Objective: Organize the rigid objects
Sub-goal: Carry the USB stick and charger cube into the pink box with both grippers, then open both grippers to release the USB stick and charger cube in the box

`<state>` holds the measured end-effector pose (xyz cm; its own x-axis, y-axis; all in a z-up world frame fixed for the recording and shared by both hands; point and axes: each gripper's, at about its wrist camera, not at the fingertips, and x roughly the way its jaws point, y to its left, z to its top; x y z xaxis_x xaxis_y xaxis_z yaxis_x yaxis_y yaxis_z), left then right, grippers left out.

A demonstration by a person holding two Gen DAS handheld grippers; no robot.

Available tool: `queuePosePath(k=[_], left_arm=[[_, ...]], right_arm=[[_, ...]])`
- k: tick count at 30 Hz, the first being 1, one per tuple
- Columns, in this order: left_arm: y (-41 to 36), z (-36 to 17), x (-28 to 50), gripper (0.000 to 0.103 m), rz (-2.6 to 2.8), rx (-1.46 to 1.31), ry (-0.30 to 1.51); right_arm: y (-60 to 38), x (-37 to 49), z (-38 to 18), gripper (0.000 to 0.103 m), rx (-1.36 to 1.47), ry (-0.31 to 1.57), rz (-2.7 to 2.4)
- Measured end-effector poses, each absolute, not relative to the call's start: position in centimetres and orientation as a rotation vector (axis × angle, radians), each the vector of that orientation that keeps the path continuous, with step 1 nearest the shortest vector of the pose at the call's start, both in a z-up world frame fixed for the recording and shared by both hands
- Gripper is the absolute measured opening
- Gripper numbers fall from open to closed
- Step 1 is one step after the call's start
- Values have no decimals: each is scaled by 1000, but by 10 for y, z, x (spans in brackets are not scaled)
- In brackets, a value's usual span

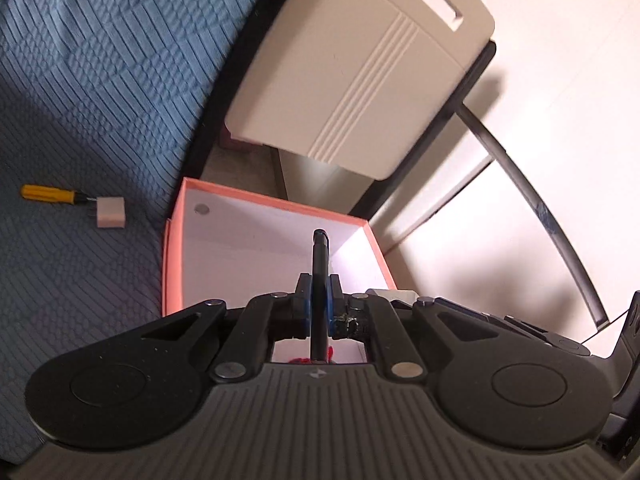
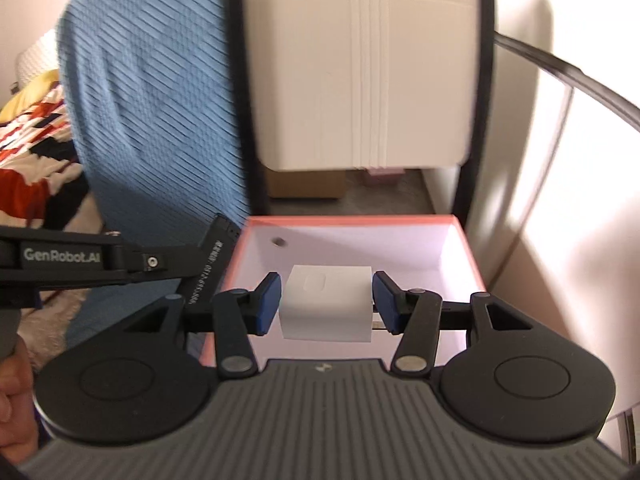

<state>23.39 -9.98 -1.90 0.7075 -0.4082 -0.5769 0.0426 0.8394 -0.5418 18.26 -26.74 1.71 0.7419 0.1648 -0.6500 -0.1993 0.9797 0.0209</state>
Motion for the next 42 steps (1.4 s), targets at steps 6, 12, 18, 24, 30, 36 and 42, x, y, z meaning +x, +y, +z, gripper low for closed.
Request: queuePosePath(k=[6, 12, 18, 24, 30, 36, 42], left_arm=[[-129, -50, 241, 8, -283, -496, 808], [-150, -79, 248, 8, -285, -464, 865], [-160, -95, 254, 8, -301, -448, 903], [-162, -94, 256, 9, -297, -421, 912], [-154, -74, 249, 9, -277, -388, 869], [-138, -42, 236, 9, -266, -374, 796], [-119, -6, 211, 10, -254, -359, 716]], right_arm=[[-298, 186, -15, 54, -61, 766, 138], [-321, 189, -50, 53, -46, 841, 94], [-330, 190, -70, 45, -41, 878, 89], [-333, 192, -69, 45, -14, 885, 100], [-329, 191, -51, 45, -3, 848, 113], [-317, 186, -23, 45, -8, 797, 132], [-300, 177, 6, 45, -7, 746, 154]])
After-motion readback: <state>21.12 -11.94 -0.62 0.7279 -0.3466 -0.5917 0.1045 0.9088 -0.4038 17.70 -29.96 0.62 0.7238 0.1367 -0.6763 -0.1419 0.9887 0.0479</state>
